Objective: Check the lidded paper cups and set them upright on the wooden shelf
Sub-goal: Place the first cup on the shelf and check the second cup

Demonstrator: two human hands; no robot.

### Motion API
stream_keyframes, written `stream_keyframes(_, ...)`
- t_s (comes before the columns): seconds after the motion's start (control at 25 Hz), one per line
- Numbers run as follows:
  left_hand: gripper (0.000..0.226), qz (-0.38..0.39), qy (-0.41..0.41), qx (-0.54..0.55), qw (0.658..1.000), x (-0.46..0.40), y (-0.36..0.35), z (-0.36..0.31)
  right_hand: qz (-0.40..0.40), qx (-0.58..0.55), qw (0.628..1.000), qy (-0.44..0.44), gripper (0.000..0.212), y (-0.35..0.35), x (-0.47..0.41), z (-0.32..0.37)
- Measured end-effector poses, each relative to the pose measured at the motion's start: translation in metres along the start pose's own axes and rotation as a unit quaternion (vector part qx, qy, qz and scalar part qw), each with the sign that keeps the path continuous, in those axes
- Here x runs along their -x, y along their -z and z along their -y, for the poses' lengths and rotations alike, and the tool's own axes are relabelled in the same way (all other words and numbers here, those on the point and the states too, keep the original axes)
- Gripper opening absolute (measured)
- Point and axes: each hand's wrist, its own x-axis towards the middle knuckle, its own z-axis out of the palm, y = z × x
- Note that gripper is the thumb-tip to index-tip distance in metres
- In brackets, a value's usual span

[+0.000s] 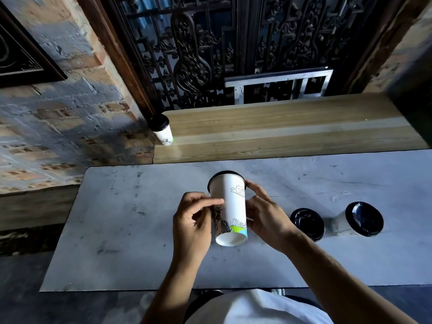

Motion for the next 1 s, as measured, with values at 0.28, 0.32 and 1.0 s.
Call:
stream_keyframes(0.28, 0.035, -0.009, 0.064, 0.063, 0.996, 0.0027, -0.0073, -0.0068, 0.013, -0.025, 1.0, -0.012, 0.047, 0.0031, -0.0002, 0.0039)
stream_keyframes(0.32, 0.027, -0.009, 0.076, 0.078, 0.994, 0.0031, -0.0076, -0.0083, 0.017, -0.03, 0.999, -0.014, 0.046, 0.0034, -0.0001, 0.0041)
stream_keyframes(1.0, 0.03, -0.004, 0.139, 0.084, 0.987, 0.0068, -0.0037, -0.0057, 0.06, -0.057, 0.997, -0.001, 0.056, 0.0086, -0.0046, -0.0022)
